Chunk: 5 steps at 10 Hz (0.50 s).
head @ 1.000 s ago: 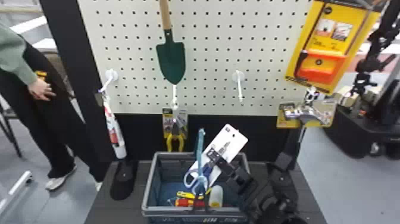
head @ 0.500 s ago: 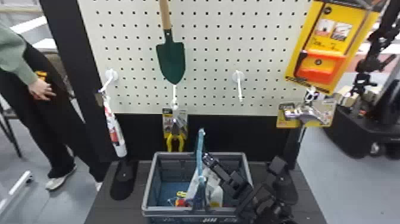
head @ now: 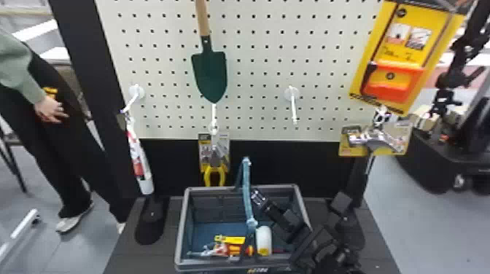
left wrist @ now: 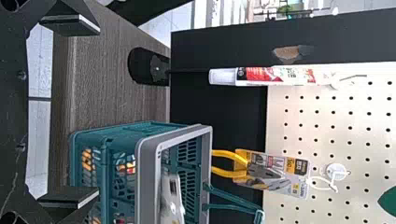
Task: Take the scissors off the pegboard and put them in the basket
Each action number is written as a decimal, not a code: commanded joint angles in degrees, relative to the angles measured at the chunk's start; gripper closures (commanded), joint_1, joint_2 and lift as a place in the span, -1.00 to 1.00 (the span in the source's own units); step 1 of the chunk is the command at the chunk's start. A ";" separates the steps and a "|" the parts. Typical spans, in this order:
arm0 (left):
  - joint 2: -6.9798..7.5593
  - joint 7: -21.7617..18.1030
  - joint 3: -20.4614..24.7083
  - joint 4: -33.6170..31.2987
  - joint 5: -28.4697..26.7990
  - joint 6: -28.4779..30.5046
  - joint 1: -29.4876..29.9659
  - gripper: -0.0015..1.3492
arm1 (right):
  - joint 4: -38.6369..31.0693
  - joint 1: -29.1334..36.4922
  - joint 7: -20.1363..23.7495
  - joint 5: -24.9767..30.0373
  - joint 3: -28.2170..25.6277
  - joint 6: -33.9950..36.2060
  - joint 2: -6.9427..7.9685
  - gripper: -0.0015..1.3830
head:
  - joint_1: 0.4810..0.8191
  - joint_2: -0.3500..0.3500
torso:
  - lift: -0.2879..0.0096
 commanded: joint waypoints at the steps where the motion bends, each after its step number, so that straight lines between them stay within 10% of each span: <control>1: 0.00 -0.01 0.00 0.00 0.00 -0.02 0.00 -0.85 | -0.03 0.08 -0.05 -0.16 0.00 -0.04 -0.01 -0.73 | -0.60 0.00 | 0.26; 5: 0.00 -0.01 0.09 0.14 0.09 -0.29 0.12 -0.85 | -9.31 2.55 -4.18 5.02 -1.67 -2.76 -0.19 -0.73 | -0.60 0.00 | 0.26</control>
